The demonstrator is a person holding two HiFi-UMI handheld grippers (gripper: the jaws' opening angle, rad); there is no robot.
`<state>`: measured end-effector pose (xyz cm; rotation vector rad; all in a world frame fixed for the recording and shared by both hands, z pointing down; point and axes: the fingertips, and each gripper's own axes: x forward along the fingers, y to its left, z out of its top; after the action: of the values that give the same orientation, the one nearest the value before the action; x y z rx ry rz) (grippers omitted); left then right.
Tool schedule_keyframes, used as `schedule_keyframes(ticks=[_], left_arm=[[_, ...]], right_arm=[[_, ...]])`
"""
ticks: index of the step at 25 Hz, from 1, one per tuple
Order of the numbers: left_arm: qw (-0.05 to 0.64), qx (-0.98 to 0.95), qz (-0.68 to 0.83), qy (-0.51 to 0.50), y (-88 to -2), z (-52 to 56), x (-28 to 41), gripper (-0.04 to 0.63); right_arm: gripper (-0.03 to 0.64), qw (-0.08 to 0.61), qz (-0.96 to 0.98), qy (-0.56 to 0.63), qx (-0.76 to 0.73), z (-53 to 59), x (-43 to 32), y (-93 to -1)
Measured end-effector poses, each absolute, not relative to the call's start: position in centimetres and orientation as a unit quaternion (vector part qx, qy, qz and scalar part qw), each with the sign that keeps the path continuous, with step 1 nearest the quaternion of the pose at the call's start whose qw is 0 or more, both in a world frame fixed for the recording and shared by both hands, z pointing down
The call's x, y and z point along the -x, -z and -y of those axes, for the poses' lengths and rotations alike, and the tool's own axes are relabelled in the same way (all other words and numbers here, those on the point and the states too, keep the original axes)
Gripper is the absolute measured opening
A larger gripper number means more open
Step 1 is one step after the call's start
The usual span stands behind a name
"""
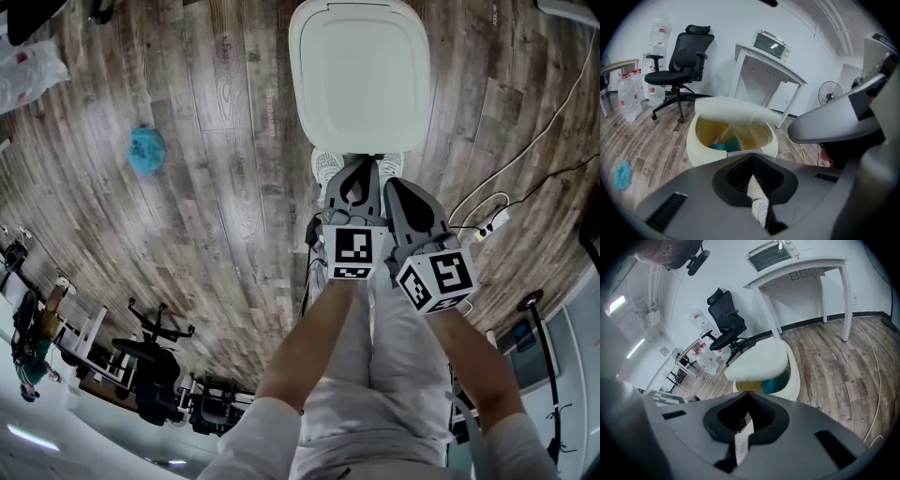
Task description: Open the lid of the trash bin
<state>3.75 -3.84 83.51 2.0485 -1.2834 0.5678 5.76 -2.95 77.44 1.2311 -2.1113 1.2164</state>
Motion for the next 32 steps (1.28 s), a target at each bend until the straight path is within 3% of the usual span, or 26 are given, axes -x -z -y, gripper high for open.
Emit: schedule_keyframes(ticks=[18, 24, 32], left_arm=[[0.304, -0.798, 0.483, -0.196, -81.5, 4.5, -3.0, -0.002], [0.254, -0.812, 0.498, -0.167, -73.4, 6.9, -1.0, -0.002], [0.185, -0.816, 0.535, -0.118, -57.3, 11.7, 3.1, -0.002]], right_arm=[[0.017, 0.192, 0.752, -0.423, -0.468, 4.2, -7.0, -75.1], [0.017, 0.176, 0.75, -0.397, -0.499, 6.8, -9.6, -70.0], [0.015, 0.122, 0.767, -0.336, -0.533, 10.9, -11.5, -56.4]])
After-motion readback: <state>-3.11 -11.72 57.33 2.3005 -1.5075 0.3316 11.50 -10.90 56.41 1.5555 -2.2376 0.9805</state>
